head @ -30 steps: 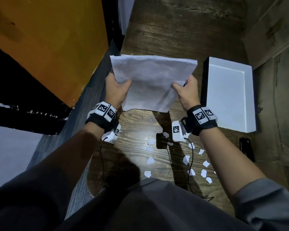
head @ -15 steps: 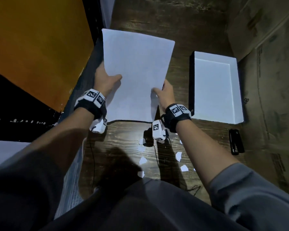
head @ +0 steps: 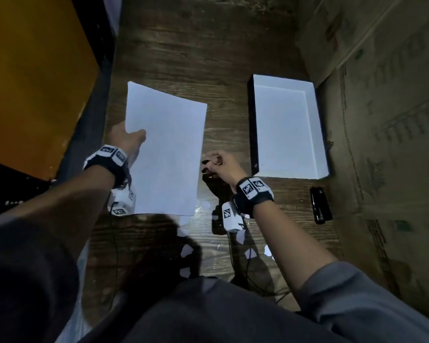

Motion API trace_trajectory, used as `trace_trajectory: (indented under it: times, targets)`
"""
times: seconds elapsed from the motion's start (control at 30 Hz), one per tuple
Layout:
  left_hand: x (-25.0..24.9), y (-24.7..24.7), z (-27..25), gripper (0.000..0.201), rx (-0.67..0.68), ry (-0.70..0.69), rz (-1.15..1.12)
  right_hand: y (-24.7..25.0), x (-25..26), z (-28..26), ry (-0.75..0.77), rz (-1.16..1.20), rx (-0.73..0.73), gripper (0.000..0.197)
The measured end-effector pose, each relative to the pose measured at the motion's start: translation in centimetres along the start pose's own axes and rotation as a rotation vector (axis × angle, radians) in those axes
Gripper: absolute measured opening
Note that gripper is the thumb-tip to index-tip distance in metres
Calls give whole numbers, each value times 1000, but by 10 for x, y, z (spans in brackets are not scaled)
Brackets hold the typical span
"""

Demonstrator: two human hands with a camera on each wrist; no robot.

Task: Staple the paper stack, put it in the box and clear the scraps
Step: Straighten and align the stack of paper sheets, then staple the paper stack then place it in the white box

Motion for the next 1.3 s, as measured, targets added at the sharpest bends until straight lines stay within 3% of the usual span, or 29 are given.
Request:
trace_trajectory:
  times: [0.07, 0.17, 0.23, 0.3, 0.43, 0.5, 0.57, 0.63, 0.77, 0.87, 0.93, 1.03, 1.1, 1.2, 1.3]
  targets:
    - [5, -3, 4, 28, -25, 8, 51, 35, -35, -13, -24, -127, -38, 19]
    - [3, -4, 4, 12, -48, 58, 120, 99, -97, -37, -144, -335, -293, 10]
    - [6, -7, 9, 28, -10, 52, 110, 135, -132, -54, -309, -583, -482, 21]
    - [2, -6, 5, 41, 6, 43, 105, 158, -160, -67, -489, -751, -571, 41]
    - [1, -4, 0, 27, 9, 5, 49, 174, -201, -64, -663, -778, -477, 61]
    - [1, -3, -3, 33, 5, 8, -15, 178, -211, -57, -718, -756, -487, 66]
    - [-1, -2, -5, 43, 11, 1, -45, 181, -219, -51, -781, -726, -540, 62]
    - [-3, 0, -7, 48, 45, -14, -35, 183, -233, -46, -796, -720, -538, 44]
    - [-3, 3, -8, 52, 82, -11, -17, 190, -248, -43, -712, -705, -492, 36]
    - [-3, 3, -6, 57, 92, -5, -84, 185, -218, -47, -610, -641, -455, 43]
    - [-6, 3, -6, 59, 94, -2, -90, 172, -188, -48, -480, -400, -451, 42]
    - [-9, 8, -10, 57, 60, 6, -52, 138, -124, -53, -256, 222, -387, 47]
    - [-10, 12, -13, 58, 57, -2, -66, 113, -71, -54, -107, 487, -304, 39]
    - [-16, 14, -17, 62, 89, -95, -55, 79, 7, -43, 117, 676, -199, 21]
    - [-17, 14, -21, 76, 155, -181, 6, 50, 79, -35, 356, 759, -163, 18]
Point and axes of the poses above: each hand's wrist, its own z-axis towards the middle knuckle, its own y-axis out of the back of the hand, x = y × z, the point moved 3 cm from there along z, towards the middle knuckle, and after that the axes turned 9 degrees about -z, right-handed, at the moved point
